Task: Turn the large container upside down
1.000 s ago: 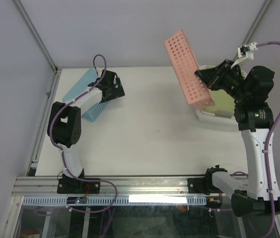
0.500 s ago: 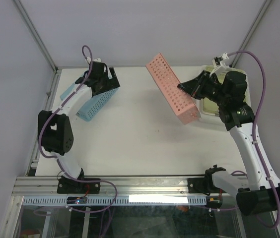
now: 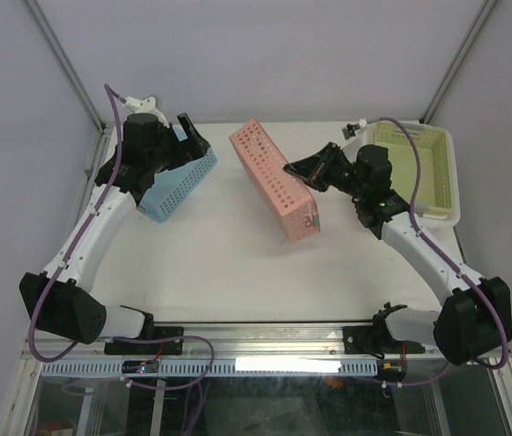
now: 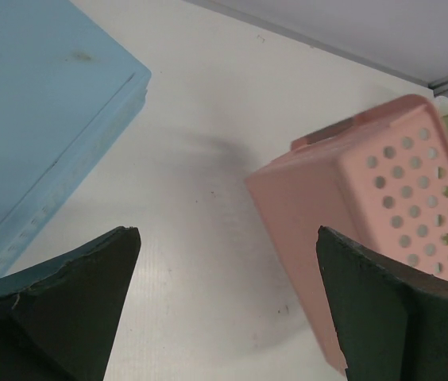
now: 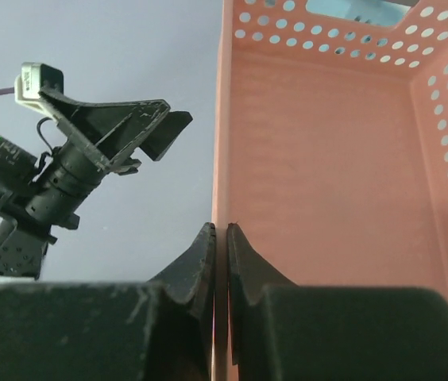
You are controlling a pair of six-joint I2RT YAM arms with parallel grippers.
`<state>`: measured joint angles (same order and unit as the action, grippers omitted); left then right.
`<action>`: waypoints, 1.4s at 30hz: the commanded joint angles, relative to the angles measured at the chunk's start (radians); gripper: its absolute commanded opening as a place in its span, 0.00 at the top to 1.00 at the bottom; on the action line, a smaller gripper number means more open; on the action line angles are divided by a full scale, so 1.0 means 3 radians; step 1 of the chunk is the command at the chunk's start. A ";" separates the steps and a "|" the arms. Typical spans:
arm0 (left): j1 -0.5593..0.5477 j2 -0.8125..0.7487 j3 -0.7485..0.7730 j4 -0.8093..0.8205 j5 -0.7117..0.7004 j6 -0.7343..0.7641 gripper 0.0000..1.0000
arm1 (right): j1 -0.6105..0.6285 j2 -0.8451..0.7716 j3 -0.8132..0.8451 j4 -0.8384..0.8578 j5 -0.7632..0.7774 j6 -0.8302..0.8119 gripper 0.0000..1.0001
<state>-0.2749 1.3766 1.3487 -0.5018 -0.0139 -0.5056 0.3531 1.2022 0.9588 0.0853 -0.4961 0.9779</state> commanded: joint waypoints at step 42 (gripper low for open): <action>-0.0017 -0.0357 -0.0163 -0.0043 0.0416 -0.0058 0.01 | 0.0565 0.0379 -0.0968 0.0505 0.2255 0.2006 0.28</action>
<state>-0.2752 1.2697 1.3022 -0.5564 0.0723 -0.5163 0.5133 1.3903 0.5720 0.4423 0.0902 1.7203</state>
